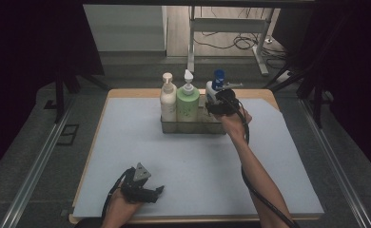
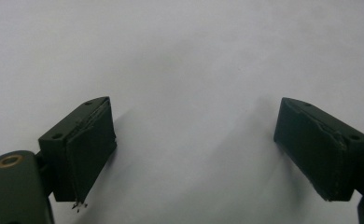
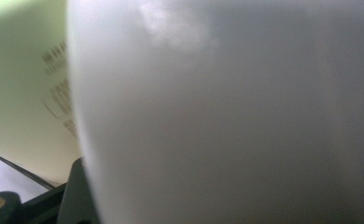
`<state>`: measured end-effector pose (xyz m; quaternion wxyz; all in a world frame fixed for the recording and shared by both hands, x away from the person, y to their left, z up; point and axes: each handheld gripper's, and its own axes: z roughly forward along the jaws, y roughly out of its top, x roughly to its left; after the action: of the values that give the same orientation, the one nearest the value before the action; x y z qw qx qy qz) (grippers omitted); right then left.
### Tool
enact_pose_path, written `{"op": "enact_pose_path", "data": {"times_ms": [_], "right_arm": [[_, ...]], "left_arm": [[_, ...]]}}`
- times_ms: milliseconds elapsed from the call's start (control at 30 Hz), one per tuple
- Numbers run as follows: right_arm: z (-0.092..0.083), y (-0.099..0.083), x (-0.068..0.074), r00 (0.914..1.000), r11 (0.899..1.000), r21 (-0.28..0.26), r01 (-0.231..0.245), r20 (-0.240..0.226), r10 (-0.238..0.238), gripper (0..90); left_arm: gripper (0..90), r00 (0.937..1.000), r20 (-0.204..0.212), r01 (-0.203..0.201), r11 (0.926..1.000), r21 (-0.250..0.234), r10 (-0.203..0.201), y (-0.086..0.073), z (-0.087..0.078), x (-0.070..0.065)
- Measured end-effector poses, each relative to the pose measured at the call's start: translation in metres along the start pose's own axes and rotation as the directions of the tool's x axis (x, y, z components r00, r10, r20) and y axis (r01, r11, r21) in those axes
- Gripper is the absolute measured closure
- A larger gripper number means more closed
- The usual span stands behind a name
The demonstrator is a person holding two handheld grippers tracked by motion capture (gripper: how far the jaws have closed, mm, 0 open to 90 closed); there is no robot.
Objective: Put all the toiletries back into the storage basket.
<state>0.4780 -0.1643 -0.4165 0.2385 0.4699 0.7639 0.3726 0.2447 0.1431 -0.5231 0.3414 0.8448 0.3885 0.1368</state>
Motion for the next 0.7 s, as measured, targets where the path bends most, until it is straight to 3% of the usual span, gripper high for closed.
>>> {"op": "enact_pose_path", "data": {"times_ms": [333,567,700], "right_arm": [[0.0011,-0.0019,-0.0038,0.9998,1.000,-0.008,-0.012,-0.016,0.011,38.3],[0.0007,-0.0026,-0.0088,0.9972,0.999,-0.004,-0.048,-0.057,0.047,35.2],[-0.0034,-0.0047,-0.0111,0.9968,0.999,-0.016,-0.044,-0.068,0.042,34.6]], "left_arm": [[12.2,1.0000,0.000,0.000,1.0000,0.000,0.000,0.0000,0.0000,0.0000],[12.2,1.0000,0.001,0.000,1.0000,-0.001,0.000,0.0000,0.0001,0.0001],[12.3,1.0000,0.001,0.000,1.0000,-0.001,0.000,0.0000,0.0001,0.0001]]}}
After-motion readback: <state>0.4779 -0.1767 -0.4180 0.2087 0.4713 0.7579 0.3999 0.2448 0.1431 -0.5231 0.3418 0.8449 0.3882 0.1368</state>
